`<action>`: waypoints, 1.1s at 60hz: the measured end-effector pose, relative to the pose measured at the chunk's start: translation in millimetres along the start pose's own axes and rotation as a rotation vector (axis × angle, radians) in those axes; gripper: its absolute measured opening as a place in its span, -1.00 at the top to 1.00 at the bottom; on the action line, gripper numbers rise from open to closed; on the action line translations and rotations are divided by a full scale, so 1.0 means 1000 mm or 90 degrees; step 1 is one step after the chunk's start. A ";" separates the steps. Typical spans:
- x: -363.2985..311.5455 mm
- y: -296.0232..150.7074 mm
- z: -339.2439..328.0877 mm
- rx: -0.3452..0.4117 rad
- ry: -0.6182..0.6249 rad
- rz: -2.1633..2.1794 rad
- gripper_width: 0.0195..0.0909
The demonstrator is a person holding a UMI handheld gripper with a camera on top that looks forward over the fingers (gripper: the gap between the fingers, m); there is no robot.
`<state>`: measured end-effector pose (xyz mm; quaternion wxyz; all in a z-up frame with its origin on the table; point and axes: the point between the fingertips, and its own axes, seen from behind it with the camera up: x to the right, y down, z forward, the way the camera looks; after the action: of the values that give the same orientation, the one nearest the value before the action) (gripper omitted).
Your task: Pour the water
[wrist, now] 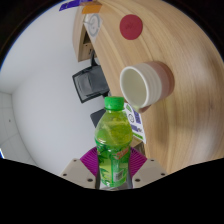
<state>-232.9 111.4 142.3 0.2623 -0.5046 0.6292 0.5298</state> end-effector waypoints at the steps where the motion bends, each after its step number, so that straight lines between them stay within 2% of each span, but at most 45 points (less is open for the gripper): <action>1: -0.002 0.001 -0.002 -0.001 0.002 -0.017 0.53; 9: -0.024 0.006 -0.022 -0.004 0.018 -0.274 0.53; 12: -0.042 -0.002 -0.032 0.021 0.030 -0.404 0.52; 17: -0.078 -0.027 -0.051 0.088 0.043 -0.624 0.49; 21: -0.105 -0.037 -0.068 0.124 0.022 -0.771 0.47; 31: -0.149 -0.087 -0.089 0.227 0.054 -1.039 0.46; 39: -0.147 -0.147 -0.086 0.268 0.093 -1.150 0.46; 53: -0.104 -0.242 -0.061 0.278 0.153 -1.159 0.46; 61: -0.071 -0.269 -0.044 0.260 0.145 -1.151 0.46; 66: -0.046 -0.285 -0.039 0.250 0.171 -1.163 0.46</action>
<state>51.5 112.1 78.9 0.5816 -0.8060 0.0934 -0.0589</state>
